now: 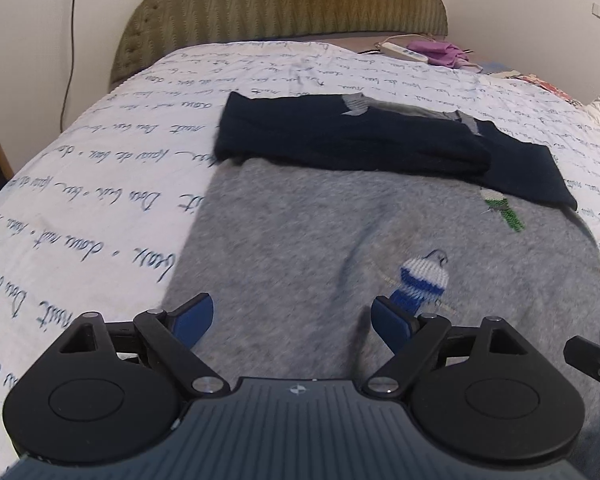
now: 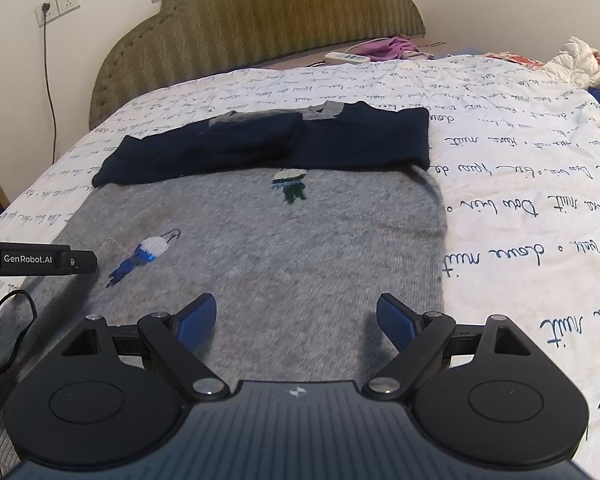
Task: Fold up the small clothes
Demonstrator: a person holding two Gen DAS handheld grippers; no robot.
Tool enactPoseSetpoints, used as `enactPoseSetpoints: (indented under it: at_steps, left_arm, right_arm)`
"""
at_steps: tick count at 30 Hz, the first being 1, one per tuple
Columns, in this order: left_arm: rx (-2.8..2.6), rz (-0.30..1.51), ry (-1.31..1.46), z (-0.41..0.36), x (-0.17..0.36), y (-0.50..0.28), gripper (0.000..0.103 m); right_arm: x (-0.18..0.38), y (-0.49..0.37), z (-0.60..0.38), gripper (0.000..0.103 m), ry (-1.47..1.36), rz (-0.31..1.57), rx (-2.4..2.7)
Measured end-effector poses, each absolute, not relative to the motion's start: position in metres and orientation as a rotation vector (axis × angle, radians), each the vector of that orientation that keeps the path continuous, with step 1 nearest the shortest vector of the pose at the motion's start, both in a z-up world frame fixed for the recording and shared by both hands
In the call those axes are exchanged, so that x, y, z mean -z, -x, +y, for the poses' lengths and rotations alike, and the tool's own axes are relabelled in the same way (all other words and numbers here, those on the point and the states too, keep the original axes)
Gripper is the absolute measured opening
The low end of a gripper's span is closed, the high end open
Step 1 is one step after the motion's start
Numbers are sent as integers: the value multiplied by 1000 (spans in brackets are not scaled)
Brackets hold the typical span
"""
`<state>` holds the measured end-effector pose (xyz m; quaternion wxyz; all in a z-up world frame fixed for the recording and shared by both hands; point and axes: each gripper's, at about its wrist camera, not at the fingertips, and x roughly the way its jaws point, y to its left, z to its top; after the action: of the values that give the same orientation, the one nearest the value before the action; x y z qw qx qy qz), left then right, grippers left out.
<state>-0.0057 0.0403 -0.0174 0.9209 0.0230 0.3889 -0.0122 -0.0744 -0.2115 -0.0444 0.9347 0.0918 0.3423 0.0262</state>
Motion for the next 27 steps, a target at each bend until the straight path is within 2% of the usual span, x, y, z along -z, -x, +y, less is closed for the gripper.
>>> enactPoseSetpoints:
  at_steps: [27]
  left_arm:
    - [-9, 770, -93, 73, 15, 76, 94]
  right_arm:
    - [39, 125, -193, 88, -182, 697, -108]
